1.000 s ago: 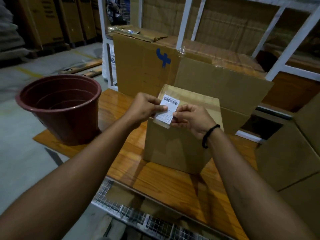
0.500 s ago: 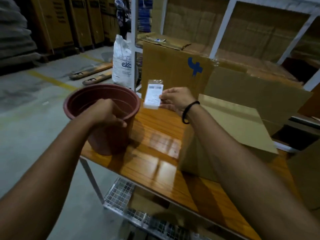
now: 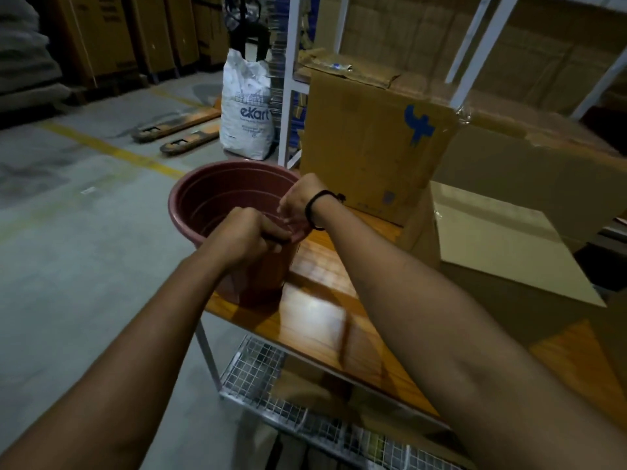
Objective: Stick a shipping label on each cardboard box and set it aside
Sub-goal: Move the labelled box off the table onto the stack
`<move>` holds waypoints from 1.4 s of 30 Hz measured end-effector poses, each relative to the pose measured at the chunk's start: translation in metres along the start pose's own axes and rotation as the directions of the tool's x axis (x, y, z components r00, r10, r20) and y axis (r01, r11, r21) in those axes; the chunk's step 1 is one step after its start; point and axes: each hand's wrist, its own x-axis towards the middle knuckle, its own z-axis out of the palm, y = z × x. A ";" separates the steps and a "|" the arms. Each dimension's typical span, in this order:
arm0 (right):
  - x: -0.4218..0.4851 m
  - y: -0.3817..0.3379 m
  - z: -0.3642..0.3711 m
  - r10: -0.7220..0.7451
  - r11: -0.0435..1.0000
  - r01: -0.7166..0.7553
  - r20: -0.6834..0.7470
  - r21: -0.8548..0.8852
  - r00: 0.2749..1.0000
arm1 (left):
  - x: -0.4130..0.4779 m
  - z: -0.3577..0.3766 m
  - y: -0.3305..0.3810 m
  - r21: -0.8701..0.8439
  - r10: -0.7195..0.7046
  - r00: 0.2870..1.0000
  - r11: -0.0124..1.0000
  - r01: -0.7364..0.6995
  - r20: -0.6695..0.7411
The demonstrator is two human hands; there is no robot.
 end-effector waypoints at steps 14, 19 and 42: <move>-0.086 0.118 -0.192 -0.011 0.982 0.096 -0.455 0.165 0.890 | 0.031 0.073 0.107 0.013 0.221 0.973 0.975 -0.222 0.063; -0.101 0.181 -0.248 -0.037 0.999 0.014 -0.615 -0.042 0.788 | 0.061 0.139 0.173 -0.048 0.270 0.936 0.963 -0.266 0.225; -0.113 0.217 -0.303 -0.103 0.661 -0.125 -0.255 -0.740 0.961 | 0.074 0.202 0.195 -0.045 0.181 0.984 0.983 -0.181 -0.005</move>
